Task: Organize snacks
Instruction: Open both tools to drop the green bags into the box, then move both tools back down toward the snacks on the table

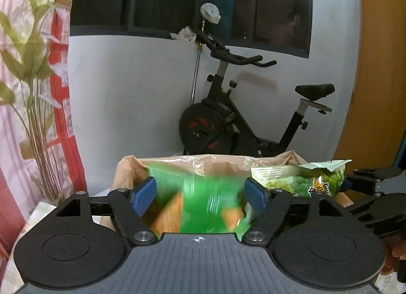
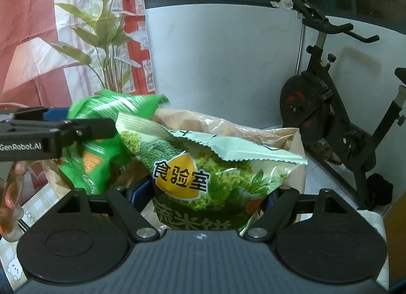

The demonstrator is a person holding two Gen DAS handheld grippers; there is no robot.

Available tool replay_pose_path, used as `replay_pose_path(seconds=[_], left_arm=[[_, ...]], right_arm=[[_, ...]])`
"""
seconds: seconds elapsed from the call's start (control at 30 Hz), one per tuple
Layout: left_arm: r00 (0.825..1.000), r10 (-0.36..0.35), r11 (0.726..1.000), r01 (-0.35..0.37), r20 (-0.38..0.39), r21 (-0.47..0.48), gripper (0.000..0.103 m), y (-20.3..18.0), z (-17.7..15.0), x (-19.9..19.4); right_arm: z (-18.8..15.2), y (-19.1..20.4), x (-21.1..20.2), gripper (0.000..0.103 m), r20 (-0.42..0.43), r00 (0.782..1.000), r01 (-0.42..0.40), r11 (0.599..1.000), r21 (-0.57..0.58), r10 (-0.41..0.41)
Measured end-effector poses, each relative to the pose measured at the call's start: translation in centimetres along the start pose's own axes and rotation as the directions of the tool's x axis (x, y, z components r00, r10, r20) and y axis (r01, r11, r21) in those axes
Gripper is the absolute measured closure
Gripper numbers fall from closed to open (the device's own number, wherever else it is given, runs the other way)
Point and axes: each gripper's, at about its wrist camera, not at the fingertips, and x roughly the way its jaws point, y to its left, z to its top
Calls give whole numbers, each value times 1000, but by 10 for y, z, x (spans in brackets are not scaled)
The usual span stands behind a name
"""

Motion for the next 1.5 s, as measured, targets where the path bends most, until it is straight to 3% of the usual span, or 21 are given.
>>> replay_pose_path(seconds=[0.23,0.6,0.93,1.13,1.5], left_arm=[[1000,12,999,-13,24,30,16,-4,1,-10],[998,57,998,-57,14,7,16,3,3,-36],[993,110,994,-109,34,-25,16,17,-1,-89],[991,132,990,-130,31,-53,16,29,-23,-127],[986,163,984,-164,-18,-69,17,49,-92,-174]], right_arm=[[2,4,-9,14,27,999,18,1000,-19,-17],[4,14,-34,13,62,998,-1,1000,-25,2],[-2,30,-64,13,79,996,-35,998,-43,38],[-18,44,-84,13,94,992,-74,995,-62,79],[-75,74,-100,13,124,989,-62,993,-99,74]])
